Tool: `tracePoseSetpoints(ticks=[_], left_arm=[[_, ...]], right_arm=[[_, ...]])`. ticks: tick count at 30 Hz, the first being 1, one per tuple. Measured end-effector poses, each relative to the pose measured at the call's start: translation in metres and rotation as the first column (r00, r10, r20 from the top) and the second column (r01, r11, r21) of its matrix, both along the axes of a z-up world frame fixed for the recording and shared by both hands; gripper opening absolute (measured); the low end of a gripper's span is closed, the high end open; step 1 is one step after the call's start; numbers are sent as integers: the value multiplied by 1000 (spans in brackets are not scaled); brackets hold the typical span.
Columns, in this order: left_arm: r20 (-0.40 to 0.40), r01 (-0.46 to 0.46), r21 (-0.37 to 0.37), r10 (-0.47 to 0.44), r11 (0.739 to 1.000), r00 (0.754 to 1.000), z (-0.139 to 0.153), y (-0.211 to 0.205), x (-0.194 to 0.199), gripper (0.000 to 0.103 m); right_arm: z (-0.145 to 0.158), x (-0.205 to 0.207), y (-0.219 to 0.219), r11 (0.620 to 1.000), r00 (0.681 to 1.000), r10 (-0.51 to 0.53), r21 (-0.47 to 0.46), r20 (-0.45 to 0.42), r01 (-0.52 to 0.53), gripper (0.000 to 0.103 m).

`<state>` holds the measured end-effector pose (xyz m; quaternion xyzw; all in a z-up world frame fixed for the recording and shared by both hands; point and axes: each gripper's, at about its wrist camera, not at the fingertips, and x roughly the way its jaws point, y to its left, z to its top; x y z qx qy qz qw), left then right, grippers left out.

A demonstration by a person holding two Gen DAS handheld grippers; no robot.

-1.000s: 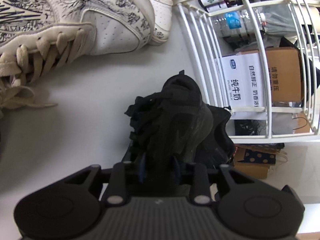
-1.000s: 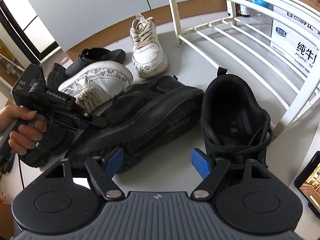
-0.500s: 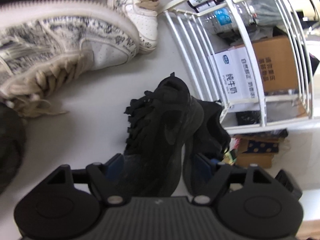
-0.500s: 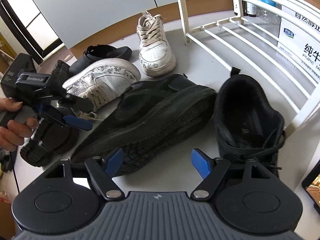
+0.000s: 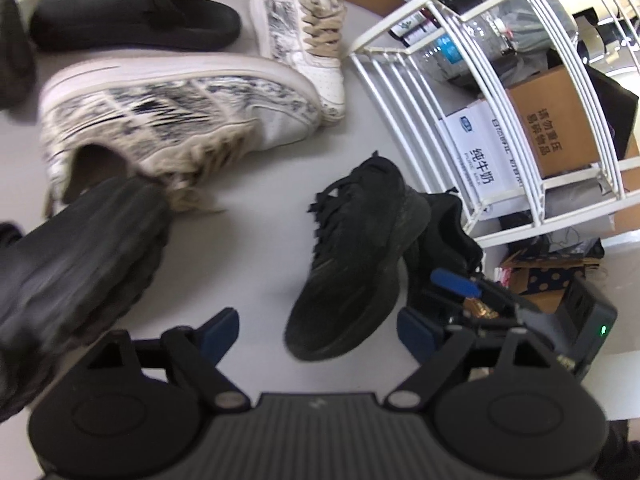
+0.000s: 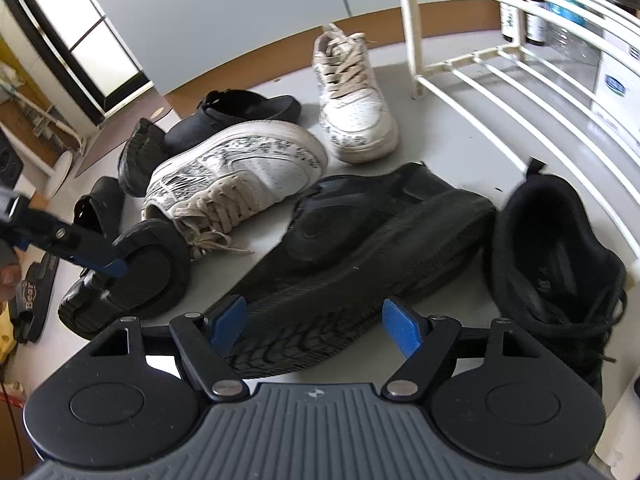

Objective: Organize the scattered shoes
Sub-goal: 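Withdraw the left tool while the right tool moves to the second sneaker's heel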

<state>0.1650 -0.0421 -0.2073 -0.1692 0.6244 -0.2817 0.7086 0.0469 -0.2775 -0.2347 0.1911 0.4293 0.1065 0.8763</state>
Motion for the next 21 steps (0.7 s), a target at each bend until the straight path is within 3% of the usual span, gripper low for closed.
tracePoseSetpoints(ticks=[7,11,21], left_arm=[[12,-46,-35,47,998,999,-24,22,-28,88],[-32,-107,-74,105,991,994,-40,34,-33,88],[-29,-131,-24,130,991,991,-48,40,-35,88]], right_arm=[[-3,9,17,997,999,26,-76,-20,-27,79],[-9,9,19,995,999,31,-91,-33,-34,79],[-12,10,8,999,999,-12,-49,-40,10,79]])
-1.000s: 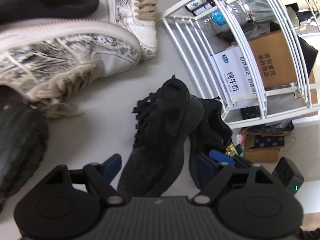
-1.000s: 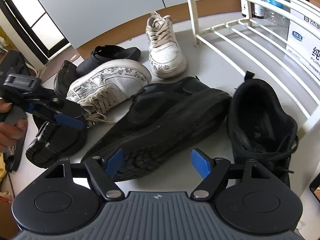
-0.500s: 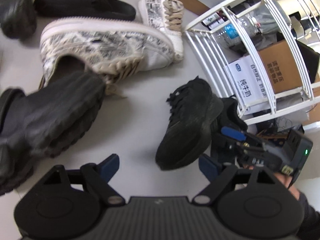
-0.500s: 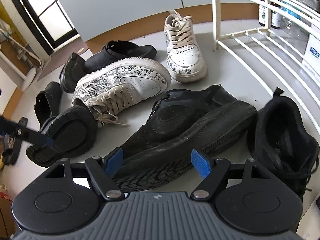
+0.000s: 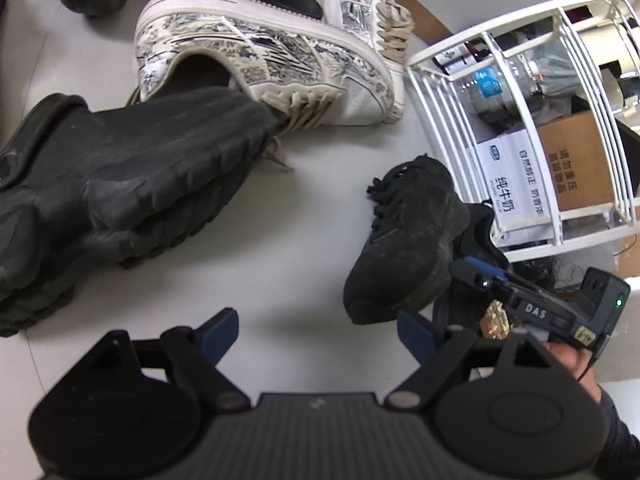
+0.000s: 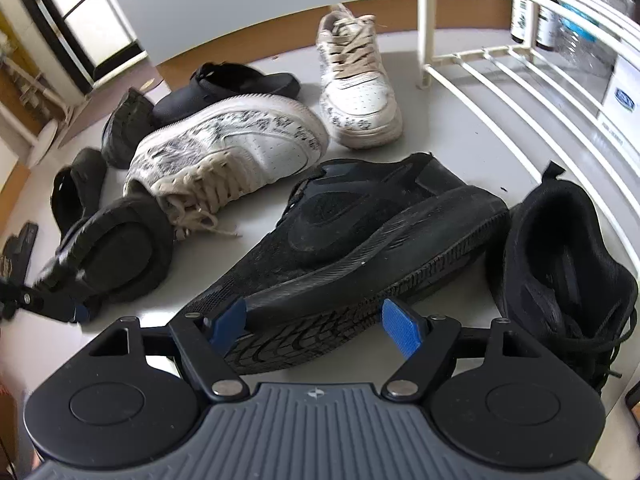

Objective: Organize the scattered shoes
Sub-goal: 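Withdraw the left tool while the right tool moves to the second sneaker's heel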

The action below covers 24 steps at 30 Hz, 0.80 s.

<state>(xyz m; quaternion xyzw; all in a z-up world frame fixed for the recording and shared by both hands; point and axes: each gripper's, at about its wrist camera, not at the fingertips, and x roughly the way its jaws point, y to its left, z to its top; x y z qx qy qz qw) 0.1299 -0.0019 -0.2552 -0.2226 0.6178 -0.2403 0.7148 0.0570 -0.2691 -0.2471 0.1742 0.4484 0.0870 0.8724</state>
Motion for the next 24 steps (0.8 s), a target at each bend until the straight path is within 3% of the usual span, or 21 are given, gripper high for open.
tracePoseSetpoints(ticks=[15,24], left_arm=[[3,23,54,-23,998,1000,-4,-11,4,89],[-13,13,48,-13,999,1000,-7,-12,5,89]], right_arm=[[-5,-5,-5,998,998,43,-35,-38,-44,83],[-5,-16,-10,994,994,53,-89,-100,-62,84]])
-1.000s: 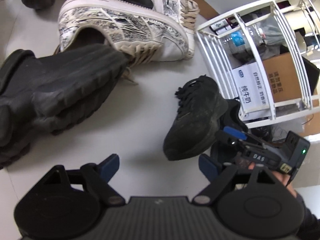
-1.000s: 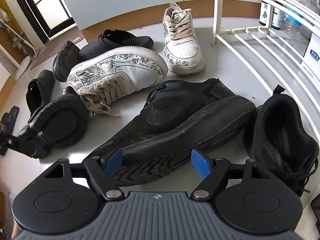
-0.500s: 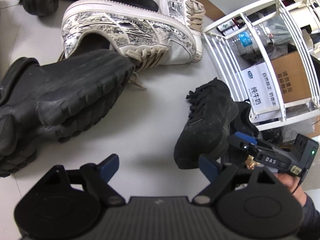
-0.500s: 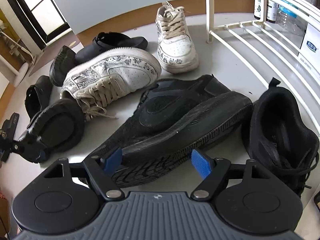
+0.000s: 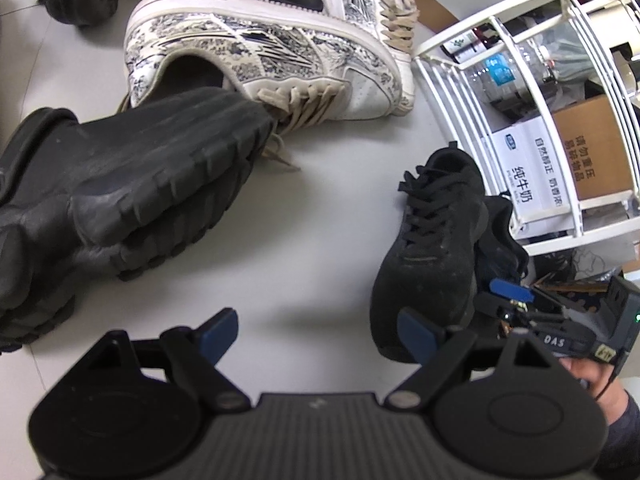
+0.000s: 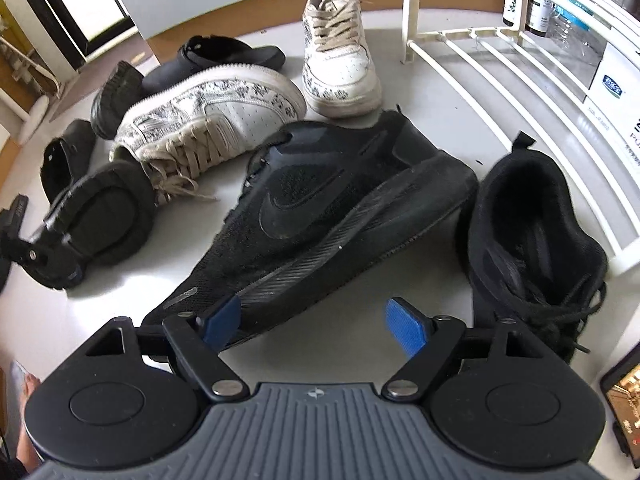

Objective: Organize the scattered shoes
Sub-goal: 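Withdraw the left tool while the right tool moves to the second sneaker's heel, then grasp the second sneaker's heel with the right tool and align it beside the first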

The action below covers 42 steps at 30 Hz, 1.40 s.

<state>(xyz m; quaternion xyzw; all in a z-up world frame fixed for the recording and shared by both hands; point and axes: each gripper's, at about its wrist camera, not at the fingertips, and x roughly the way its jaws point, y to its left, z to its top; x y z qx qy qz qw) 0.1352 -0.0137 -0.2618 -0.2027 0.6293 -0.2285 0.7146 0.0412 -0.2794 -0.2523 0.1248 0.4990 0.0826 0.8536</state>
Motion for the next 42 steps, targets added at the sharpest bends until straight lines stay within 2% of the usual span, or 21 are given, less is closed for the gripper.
tracePoseSetpoints(ticks=[5,10,15,17,18,19,20,23,31,35,39,42], left_arm=[[12,-5,8,5,1000,1000,2,1,2,89],[-6,-14,2,14,1000,1000,-2,3,2,89],[-11,-14,5,14,1000,1000,-4,5,3,89],[-7,-19,7,19,1000,1000,-4,6,3,89],[-3,-22,9,22,1000,1000,-3,7,3,89],[3,-26,10,26,1000,1000,-2,7,4,89],[6,-30,11,29,1000,1000,-2,8,4,89],[6,-35,14,35,999,999,-2,9,5,89],[-3,-38,17,38,999,999,-4,9,5,89],[-3,-40,16,40,999,999,-3,9,5,89],[0,-41,16,41,999,999,-3,9,5,89],[1,-42,15,42,999,999,-3,9,4,89]], right_arm=[[-1,-2,0,1000,1000,5,-30,-15,-5,88],[-7,-1,-6,1000,1000,-4,-23,-28,4,97],[-10,-4,-9,998,999,1,-55,-48,-3,98],[-11,-7,-7,994,998,8,-111,-67,-15,97],[-11,-8,-5,989,997,13,-146,-78,-25,91],[-12,-9,-4,987,996,13,-158,-92,-28,77],[-12,-10,-3,986,994,12,-166,-105,-30,74],[-6,-10,-8,993,996,-12,-118,-91,1,74],[-8,-6,-9,998,997,-34,-62,-65,30,75],[-11,-1,-9,996,996,-62,-64,-64,58,78],[-11,5,-10,996,995,-87,-23,-41,86,78],[-13,10,-4,996,997,-75,-46,-24,74,78]])
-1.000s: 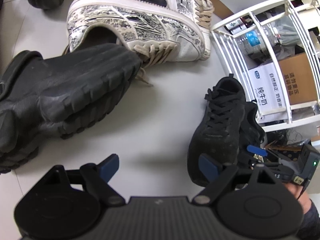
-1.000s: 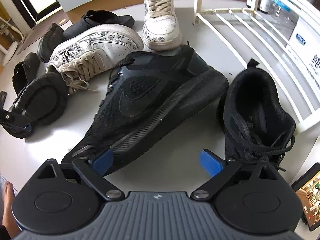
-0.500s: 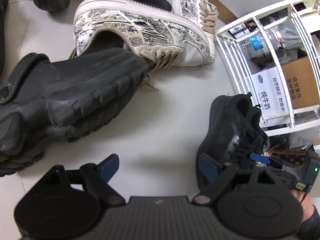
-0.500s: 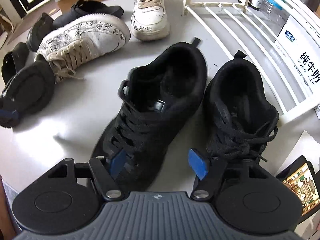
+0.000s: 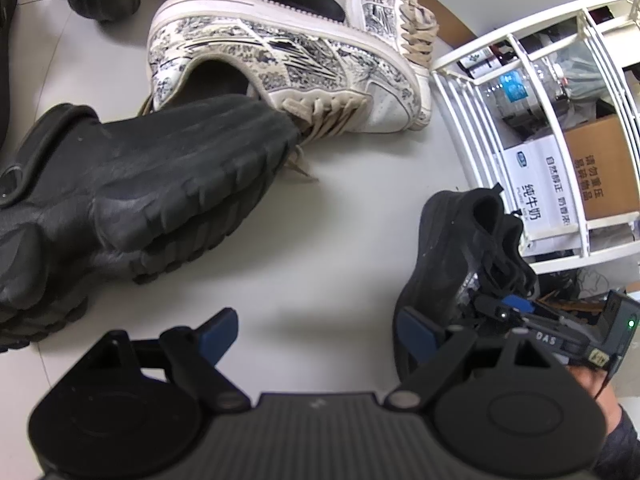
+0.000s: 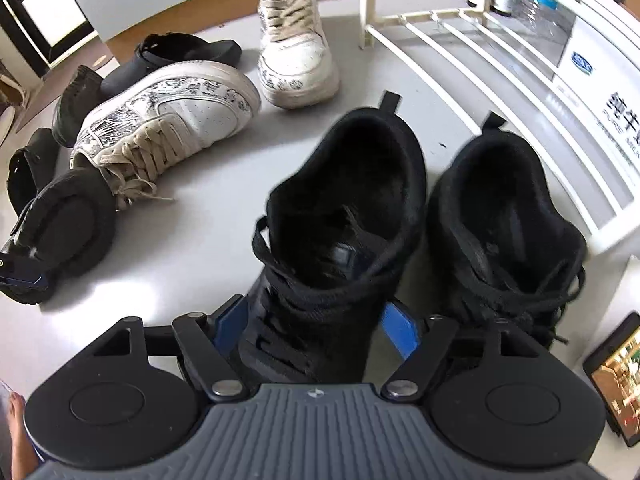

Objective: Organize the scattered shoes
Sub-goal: 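Grasp the second sneaker's heel with the right tool and align it beside the first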

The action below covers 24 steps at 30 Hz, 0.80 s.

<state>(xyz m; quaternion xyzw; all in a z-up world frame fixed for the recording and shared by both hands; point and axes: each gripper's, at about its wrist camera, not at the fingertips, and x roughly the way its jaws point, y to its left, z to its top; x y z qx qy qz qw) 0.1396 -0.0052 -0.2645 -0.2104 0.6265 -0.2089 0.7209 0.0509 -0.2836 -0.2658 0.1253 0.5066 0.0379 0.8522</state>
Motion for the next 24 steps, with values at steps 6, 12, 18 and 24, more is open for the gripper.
tracePoseSetpoints(ticks=[6,12,18,24], left_arm=[[-3,-6,8,6,1000,1000,-1,2,-1,89],[-2,-12,12,12,1000,1000,-1,5,0,89],[0,-15,9,15,1000,1000,-1,7,0,89],[0,-21,8,21,1000,1000,-1,9,1,89]], right_arm=[[-5,2,9,993,998,56,-100,14,-54,60],[-5,-1,5,980,996,94,-176,13,-90,43],[-6,0,-1,984,998,65,-166,-5,-65,43],[-3,-1,-7,982,999,33,-186,-19,-36,44]])
